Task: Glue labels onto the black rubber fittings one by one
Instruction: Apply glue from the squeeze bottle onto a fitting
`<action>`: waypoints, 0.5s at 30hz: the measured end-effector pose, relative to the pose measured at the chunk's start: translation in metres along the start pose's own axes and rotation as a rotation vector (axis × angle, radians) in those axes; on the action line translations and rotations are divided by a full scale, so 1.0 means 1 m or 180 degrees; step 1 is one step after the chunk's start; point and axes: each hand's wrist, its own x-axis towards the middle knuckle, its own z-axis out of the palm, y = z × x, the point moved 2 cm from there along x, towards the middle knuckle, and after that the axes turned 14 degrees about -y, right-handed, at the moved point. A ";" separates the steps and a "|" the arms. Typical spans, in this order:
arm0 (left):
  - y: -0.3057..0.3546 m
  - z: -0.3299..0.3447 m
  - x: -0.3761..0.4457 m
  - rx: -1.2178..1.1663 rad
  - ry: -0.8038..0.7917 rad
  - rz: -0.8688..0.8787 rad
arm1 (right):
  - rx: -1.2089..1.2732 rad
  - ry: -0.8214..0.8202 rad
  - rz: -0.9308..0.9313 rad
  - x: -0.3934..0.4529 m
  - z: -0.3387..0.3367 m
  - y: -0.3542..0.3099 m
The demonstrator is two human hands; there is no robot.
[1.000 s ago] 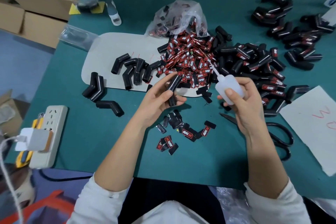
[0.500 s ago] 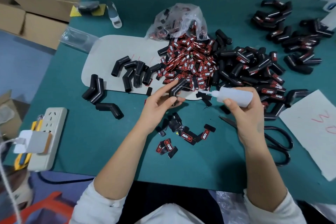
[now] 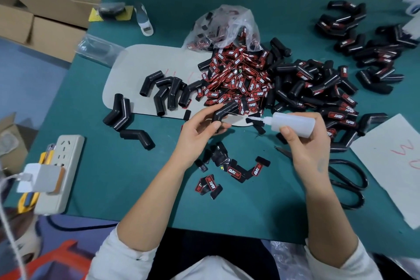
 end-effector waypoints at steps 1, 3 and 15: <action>0.000 0.000 0.000 -0.0004 0.0005 0.0005 | -0.0020 0.0010 -0.0003 0.000 -0.001 0.001; 0.001 0.000 0.000 -0.0014 0.0014 0.0015 | -0.0060 0.0025 -0.0008 0.000 -0.001 0.002; 0.000 -0.002 -0.001 -0.0012 -0.0005 -0.0007 | -0.0353 0.0011 -0.0081 0.001 0.000 0.005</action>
